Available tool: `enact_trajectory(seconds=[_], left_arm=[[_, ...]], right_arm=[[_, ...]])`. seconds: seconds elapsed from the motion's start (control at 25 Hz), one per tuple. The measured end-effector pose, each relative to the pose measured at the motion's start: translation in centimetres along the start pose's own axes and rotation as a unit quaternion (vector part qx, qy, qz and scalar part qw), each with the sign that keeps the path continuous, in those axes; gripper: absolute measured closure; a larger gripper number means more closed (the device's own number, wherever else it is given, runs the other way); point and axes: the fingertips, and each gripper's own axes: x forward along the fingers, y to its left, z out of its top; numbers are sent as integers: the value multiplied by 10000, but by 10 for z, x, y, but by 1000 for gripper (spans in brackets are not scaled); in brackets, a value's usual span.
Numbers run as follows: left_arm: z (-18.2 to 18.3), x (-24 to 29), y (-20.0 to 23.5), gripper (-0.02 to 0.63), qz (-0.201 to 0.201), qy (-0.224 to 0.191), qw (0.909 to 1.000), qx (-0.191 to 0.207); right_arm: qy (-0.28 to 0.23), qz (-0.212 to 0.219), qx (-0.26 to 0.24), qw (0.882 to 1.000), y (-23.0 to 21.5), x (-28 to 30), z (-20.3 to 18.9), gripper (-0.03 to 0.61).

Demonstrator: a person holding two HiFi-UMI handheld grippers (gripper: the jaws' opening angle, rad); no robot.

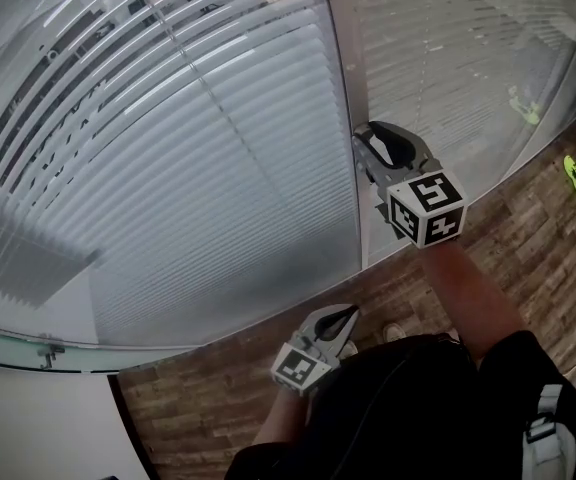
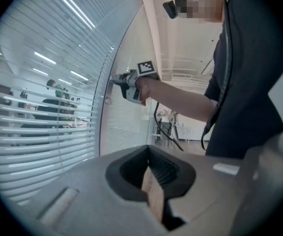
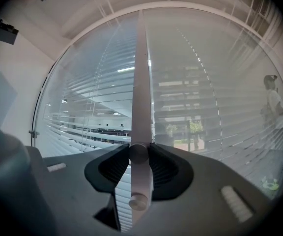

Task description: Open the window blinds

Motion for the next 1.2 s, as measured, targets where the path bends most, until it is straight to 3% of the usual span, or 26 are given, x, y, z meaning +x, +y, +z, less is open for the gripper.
enact_trajectory(seconds=[0.88,1.08,1.2], left_arm=[[-2,5,0,609,-36,37,10000,7],[-1,9,0,609,-67,46,10000,14],[0,11,1,609,-55,45,10000,-6]], right_arm=[[-36,161,-32,9999,1,0,1,442],[-19,304,-95,9995,2,-1,-1,377],[-25,356,-152,9992,1,-6,-3,374]])
